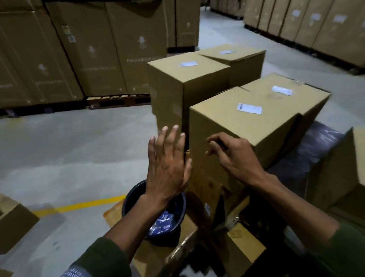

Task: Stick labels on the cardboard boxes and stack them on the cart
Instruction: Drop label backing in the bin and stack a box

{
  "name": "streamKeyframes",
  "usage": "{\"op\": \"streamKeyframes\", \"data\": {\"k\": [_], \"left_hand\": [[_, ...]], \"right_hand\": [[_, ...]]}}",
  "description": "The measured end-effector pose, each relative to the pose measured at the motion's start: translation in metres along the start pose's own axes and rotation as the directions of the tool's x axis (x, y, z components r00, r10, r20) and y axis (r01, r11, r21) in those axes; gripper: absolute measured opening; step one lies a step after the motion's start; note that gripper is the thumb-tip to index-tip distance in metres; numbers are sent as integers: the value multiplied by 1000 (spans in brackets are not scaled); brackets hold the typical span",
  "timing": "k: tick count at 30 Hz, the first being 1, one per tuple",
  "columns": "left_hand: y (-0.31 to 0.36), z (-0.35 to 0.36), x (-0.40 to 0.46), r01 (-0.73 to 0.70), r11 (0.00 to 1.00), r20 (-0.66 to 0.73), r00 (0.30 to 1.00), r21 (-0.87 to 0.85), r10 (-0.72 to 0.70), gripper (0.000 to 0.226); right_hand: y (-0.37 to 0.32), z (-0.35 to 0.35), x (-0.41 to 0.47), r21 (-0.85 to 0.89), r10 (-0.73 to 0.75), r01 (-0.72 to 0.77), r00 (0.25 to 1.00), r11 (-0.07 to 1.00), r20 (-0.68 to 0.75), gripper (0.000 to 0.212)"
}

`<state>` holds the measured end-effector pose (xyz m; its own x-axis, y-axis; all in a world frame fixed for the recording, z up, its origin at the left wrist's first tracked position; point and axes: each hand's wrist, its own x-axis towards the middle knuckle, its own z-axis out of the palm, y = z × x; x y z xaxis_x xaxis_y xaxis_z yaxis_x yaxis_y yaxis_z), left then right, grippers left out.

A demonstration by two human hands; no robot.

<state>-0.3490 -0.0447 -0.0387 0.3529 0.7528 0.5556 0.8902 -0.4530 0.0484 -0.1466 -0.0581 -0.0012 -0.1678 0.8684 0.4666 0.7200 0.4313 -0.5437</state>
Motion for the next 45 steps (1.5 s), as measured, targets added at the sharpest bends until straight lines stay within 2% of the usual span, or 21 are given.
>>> {"op": "streamKeyframes", "data": {"k": [6, 11, 14, 19, 24, 28, 34, 38, 42, 45], "left_hand": [[114, -8, 40, -225, 973, -50, 974, -51, 223, 68], [208, -1, 49, -384, 919, 13, 922, -91, 386, 71], [255, 12, 49, -457, 881, 96, 878, -121, 468, 75], [315, 30, 52, -511, 837, 261, 796, -194, 546, 80], [355, 54, 74, -570, 784, 313, 719, -245, 620, 88], [368, 77, 90, -633, 733, 344, 650, -249, 678, 94], [360, 90, 110, -607, 698, 322, 621, -380, 715, 89], [363, 91, 109, -559, 678, 314, 612, -477, 725, 91], [359, 92, 106, -536, 699, 307, 643, -473, 701, 99], [348, 82, 117, -567, 689, 287, 639, -452, 714, 92]], "right_hand": [[36, -94, -56, -110, 36, -65, 968, 992, -250, 29], [80, -171, -132, -253, 150, -267, 902, 930, -404, 27], [104, -209, -185, -311, 284, -447, 847, 839, -450, 38], [139, -245, -258, -412, 517, -660, 750, 628, -413, 53], [163, -264, -287, -493, 646, -713, 685, 498, -338, 77], [179, -270, -290, -540, 705, -705, 660, 460, -260, 88], [192, -268, -281, -543, 679, -684, 688, 487, -256, 93], [192, -256, -275, -585, 640, -677, 699, 446, -319, 91], [189, -247, -275, -611, 555, -636, 752, 471, -355, 87], [186, -239, -267, -611, 493, -616, 780, 498, -385, 83]]}}
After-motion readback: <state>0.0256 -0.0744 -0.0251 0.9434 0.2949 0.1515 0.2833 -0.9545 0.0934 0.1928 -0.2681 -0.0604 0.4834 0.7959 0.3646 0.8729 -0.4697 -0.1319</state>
